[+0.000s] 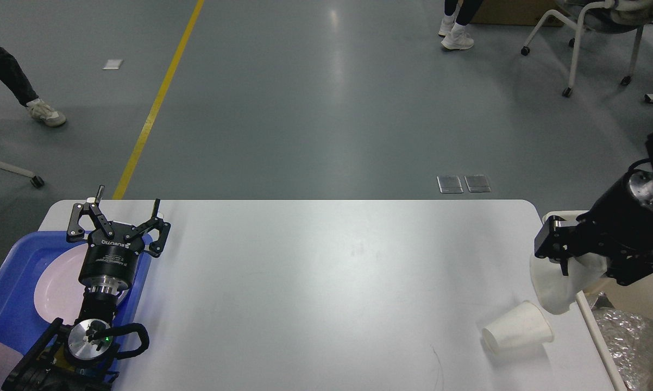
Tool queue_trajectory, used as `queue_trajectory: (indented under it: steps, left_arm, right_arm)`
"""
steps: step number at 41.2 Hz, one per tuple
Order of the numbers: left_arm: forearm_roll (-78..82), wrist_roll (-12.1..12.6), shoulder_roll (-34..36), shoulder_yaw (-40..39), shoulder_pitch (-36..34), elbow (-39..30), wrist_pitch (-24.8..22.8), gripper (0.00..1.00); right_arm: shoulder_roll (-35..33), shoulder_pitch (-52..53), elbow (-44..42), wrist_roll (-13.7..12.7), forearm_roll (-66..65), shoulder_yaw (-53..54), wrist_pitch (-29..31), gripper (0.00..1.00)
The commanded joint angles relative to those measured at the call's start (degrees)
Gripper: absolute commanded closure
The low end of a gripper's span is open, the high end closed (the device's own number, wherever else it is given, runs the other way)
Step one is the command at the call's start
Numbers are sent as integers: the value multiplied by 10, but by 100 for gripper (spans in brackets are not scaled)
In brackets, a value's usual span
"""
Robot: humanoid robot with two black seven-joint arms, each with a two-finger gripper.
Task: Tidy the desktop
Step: 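Lift the paper cup and carry it into the white bin, then release the paper cup inside the bin with the right gripper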
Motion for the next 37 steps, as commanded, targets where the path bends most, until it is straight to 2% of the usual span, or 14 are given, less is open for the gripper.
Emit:
queue_trajectory:
  steps: [1, 5, 9, 15, 20, 23, 28, 30, 37]
  left_arm:
    - [0, 0, 0, 0, 0, 0, 0, 4]
    - [0, 0, 0, 0, 0, 0, -1, 4]
    - [0, 0, 0, 1, 0, 0, -1, 4]
    - [0, 0, 0, 1, 0, 0, -1, 4]
    - [0, 0, 0, 0, 0, 0, 0, 4]
    - [0, 0, 0, 1, 0, 0, 0, 4]
    - [0, 0, 0, 1, 0, 0, 0, 4]
    - [0, 0, 0, 1, 0, 0, 0, 4]
    - [0, 0, 0, 1, 0, 0, 0, 4]
  right_arm:
    - [13, 0, -7, 3, 46, -59, -32, 100]
    - [1, -9, -15, 2, 52, -81, -67, 100]
    - [-40, -48, -44, 0, 53, -101, -123, 100]
    - [-109, -142, -125, -2, 53, -92, -183, 100]
    - [-148, -215, -200, -2, 53, -74, -207, 100]
    - [-177, -284, -265, -2, 53, -25, -220, 100]
    - [-188, -403, -372, -2, 52, 49, -226, 100]
    - [-185, -487, -448, -2, 53, 99, -226, 100]
    - [-160, -679, -613, -2, 52, 250, -231, 100]
